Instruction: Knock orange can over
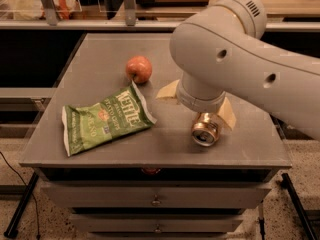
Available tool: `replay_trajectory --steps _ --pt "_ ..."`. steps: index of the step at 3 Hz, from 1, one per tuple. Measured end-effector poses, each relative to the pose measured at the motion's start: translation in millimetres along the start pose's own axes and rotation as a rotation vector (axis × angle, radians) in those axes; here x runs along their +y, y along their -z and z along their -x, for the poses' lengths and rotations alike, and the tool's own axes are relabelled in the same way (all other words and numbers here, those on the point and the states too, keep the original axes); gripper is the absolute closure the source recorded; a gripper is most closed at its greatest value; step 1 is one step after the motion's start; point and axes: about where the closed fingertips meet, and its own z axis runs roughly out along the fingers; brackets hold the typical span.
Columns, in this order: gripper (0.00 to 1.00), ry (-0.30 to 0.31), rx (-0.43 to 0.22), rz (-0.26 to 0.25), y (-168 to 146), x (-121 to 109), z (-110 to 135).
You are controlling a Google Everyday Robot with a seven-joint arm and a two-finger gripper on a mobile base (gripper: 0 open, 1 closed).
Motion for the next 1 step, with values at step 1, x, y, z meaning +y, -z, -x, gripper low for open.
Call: replay_trajectory --steps 1 --pt "0.00 -0.005 -0.005 0.002 0.7 0.1 -1.5"
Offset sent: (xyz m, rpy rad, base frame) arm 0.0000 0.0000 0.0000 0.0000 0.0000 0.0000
